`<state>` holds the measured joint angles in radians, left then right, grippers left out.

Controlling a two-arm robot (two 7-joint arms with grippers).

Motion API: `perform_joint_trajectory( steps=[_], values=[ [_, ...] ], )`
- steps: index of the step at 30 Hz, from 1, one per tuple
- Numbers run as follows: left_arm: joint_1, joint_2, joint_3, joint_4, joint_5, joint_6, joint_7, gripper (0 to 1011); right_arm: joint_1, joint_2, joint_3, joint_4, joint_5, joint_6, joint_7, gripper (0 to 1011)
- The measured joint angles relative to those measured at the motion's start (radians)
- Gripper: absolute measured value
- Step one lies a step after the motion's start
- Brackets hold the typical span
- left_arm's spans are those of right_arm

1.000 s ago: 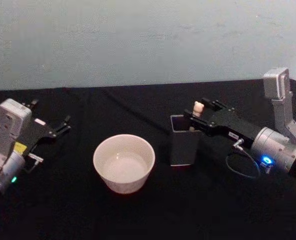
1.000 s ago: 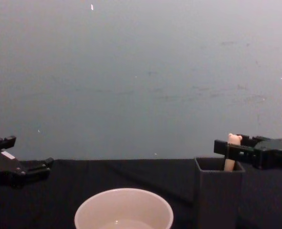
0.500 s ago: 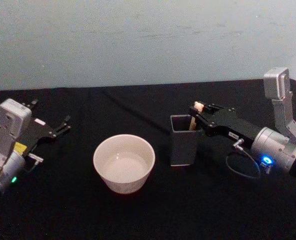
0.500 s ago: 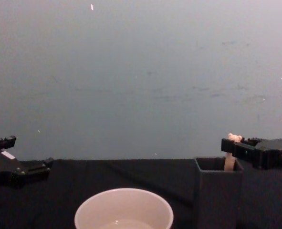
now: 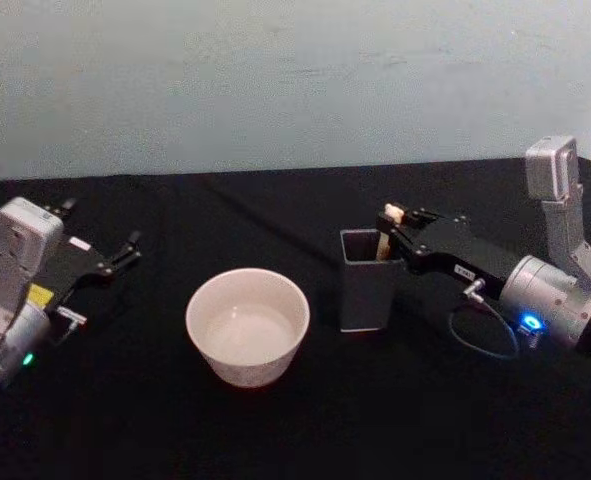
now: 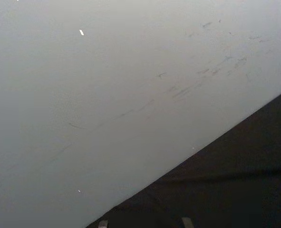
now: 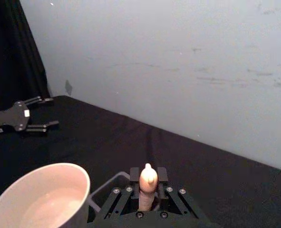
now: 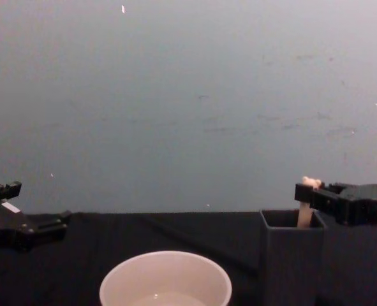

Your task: Pick up the stirring spoon with one hand, stir inside the cup, then place it back in its original position.

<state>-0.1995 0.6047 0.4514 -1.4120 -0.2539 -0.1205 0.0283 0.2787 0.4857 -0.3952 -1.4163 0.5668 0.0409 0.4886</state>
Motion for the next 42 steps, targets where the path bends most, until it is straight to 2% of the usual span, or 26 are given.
perform_joint_trajectory(
  steps=[10, 13, 22, 27, 33, 40, 42],
  values=[
    [0.0, 0.0, 0.0, 0.0, 0.0, 0.0, 0.0, 1001, -0.021, 0.01, 0.017, -0.077, -0.042, -0.057, -0.007, 213],
    [0.0, 0.0, 0.0, 0.0, 0.0, 0.0, 0.0, 1001, -0.027, 0.017, 0.035, -0.114, -0.05, -0.082, -0.006, 213],
    [0.0, 0.0, 0.0, 0.0, 0.0, 0.0, 0.0, 1001, -0.033, 0.024, 0.084, -0.184, -0.044, -0.136, 0.009, 213],
    [0.0, 0.0, 0.0, 0.0, 0.0, 0.0, 0.0, 1001, -0.017, 0.011, 0.098, -0.198, -0.039, -0.163, 0.016, 213],
    [0.0, 0.0, 0.0, 0.0, 0.0, 0.0, 0.0, 1001, 0.006, -0.013, 0.084, -0.186, -0.043, -0.17, 0.024, 213],
    [0.0, 0.0, 0.0, 0.0, 0.0, 0.0, 0.0, 1001, 0.031, -0.049, 0.031, -0.168, -0.05, -0.172, 0.054, 213],
    [0.0, 0.0, 0.0, 0.0, 0.0, 0.0, 0.0, 1001, 0.038, -0.063, 0.002, -0.161, -0.053, -0.172, 0.071, 213]
  ],
)
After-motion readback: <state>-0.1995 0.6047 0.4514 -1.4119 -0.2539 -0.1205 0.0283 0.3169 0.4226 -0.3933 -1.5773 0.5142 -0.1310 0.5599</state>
